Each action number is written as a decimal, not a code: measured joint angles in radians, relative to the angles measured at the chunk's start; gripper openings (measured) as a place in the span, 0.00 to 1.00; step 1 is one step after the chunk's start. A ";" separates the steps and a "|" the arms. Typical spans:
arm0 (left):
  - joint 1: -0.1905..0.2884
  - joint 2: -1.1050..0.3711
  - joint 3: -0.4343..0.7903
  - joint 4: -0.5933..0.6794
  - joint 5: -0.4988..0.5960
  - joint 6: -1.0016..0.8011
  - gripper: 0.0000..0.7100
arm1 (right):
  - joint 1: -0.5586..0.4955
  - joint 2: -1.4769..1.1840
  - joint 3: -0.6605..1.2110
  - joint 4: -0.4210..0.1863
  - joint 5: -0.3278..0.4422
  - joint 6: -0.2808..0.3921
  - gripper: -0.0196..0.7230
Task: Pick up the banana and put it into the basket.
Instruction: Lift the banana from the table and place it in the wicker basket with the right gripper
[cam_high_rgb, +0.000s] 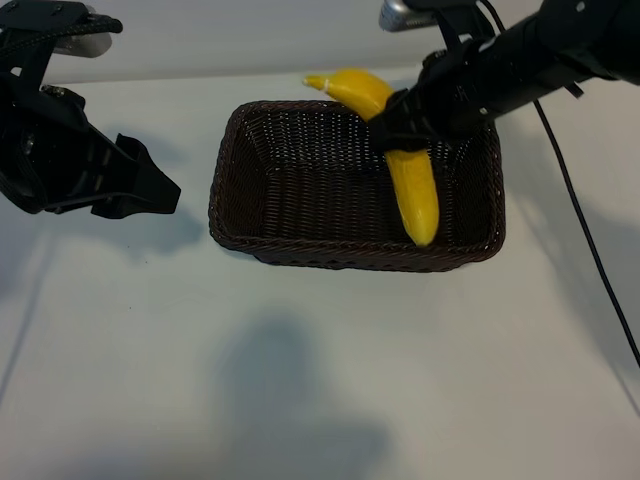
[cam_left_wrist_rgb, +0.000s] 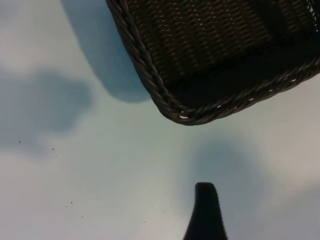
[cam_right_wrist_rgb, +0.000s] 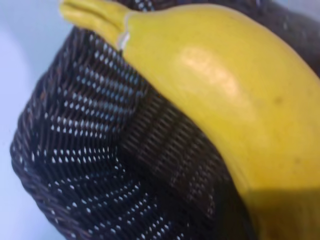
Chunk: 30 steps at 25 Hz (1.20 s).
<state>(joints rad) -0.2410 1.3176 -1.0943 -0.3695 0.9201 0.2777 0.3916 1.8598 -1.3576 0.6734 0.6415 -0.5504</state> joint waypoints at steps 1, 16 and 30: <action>0.000 0.000 0.000 0.000 -0.001 0.000 0.81 | 0.000 0.001 -0.006 0.001 0.000 -0.010 0.60; 0.000 0.000 0.000 0.000 -0.001 0.000 0.81 | 0.000 0.043 -0.008 0.013 -0.017 -0.138 0.60; 0.000 0.000 0.000 0.002 -0.006 0.000 0.80 | 0.000 0.043 -0.009 0.015 -0.031 -0.142 0.81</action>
<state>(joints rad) -0.2410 1.3176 -1.0943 -0.3677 0.9137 0.2777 0.3916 1.9029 -1.3664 0.6883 0.6106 -0.6927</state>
